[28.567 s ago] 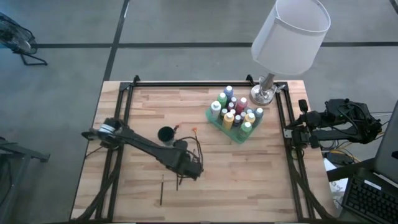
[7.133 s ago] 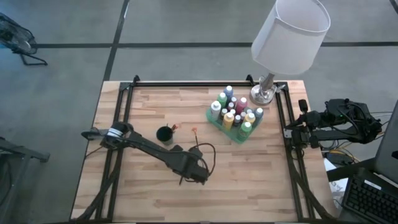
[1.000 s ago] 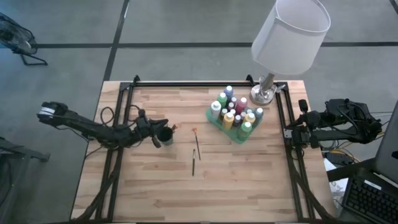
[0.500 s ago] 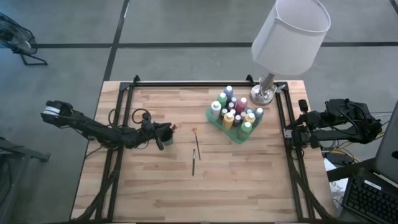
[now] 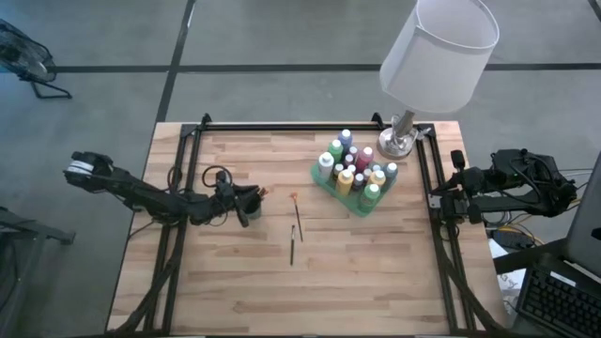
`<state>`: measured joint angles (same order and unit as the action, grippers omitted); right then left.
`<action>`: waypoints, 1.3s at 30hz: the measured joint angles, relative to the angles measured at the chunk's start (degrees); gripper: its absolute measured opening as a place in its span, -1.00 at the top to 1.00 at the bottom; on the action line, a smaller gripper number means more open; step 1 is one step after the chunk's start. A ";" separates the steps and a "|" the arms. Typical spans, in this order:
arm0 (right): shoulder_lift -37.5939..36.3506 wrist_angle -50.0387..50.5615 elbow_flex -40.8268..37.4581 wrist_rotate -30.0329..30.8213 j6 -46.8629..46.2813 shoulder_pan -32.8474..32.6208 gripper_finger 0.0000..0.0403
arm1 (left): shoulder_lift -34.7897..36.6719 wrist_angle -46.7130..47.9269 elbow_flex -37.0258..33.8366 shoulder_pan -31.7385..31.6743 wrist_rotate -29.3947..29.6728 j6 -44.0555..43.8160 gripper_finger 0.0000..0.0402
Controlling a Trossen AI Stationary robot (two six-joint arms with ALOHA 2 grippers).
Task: Pick & Place Paint Supplies
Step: Put the silver paint brush into the green cup
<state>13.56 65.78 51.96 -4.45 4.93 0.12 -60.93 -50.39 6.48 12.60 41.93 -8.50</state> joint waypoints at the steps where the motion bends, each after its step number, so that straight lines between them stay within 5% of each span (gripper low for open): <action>1: 0.00 -0.02 0.00 0.02 0.00 0.02 0.96 | 0.00 0.02 0.00 0.00 0.00 -0.46 0.73; 8: 0.00 -0.01 -0.01 0.00 0.00 0.01 0.96 | 1.17 -0.07 1.97 0.00 -0.19 -6.72 0.44; 12: 0.00 0.00 0.00 0.00 0.00 0.02 0.96 | 1.87 2.44 7.60 0.04 -4.25 1.36 0.39; 15: 0.00 -0.01 -0.02 0.01 0.00 0.00 0.96 | 1.76 15.46 15.88 0.23 -7.60 4.94 0.44; 18: 0.00 0.00 -0.01 0.02 0.00 0.01 0.96 | -0.12 39.48 28.06 0.62 -8.44 5.03 0.54; 24: 0.00 -0.01 -0.01 0.00 0.00 0.00 0.96 | -10.16 71.94 51.60 0.79 -8.06 1.57 0.76; 39: 0.00 -0.02 0.00 0.02 0.00 0.02 0.96 | -39.21 87.49 85.52 0.79 -7.97 -25.00 0.82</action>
<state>13.56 65.76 51.96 -4.43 4.93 0.14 -100.14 37.10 92.00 13.39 33.96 -33.50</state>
